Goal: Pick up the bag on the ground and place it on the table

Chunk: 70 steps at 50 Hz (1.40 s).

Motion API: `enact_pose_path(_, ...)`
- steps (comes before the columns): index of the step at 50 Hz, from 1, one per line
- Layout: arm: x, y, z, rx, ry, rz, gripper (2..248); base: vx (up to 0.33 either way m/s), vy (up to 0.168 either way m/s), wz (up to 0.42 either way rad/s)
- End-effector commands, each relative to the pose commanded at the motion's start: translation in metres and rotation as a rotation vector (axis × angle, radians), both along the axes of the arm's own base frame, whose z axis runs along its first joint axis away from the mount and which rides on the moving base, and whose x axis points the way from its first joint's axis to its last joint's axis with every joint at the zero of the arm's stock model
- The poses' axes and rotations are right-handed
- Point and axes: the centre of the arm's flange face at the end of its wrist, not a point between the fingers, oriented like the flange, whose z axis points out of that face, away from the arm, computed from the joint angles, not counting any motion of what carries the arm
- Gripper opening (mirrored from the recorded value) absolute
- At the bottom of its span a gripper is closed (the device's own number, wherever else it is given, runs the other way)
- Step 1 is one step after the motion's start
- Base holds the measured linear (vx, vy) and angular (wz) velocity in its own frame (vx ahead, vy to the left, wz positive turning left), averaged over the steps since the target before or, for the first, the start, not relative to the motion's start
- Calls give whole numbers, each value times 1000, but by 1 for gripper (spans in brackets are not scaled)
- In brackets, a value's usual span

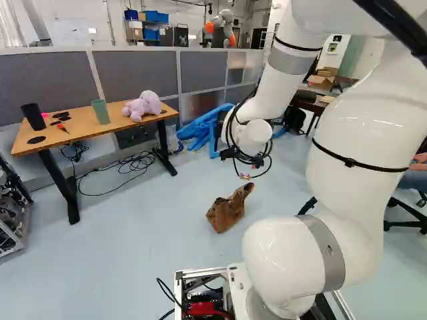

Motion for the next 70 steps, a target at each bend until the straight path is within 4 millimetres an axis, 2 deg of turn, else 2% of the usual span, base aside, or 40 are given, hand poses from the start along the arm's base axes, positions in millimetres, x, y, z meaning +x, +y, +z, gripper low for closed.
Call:
enact_pose_path(27,43,-7,-10,88,118,-85,247,0,0,0)
enact_pose_path(55,104,-31,-47,94,146,-130,247,0,0,0)
enact_pose_path(70,126,-45,-68,96,160,-153,247,0,0,0)
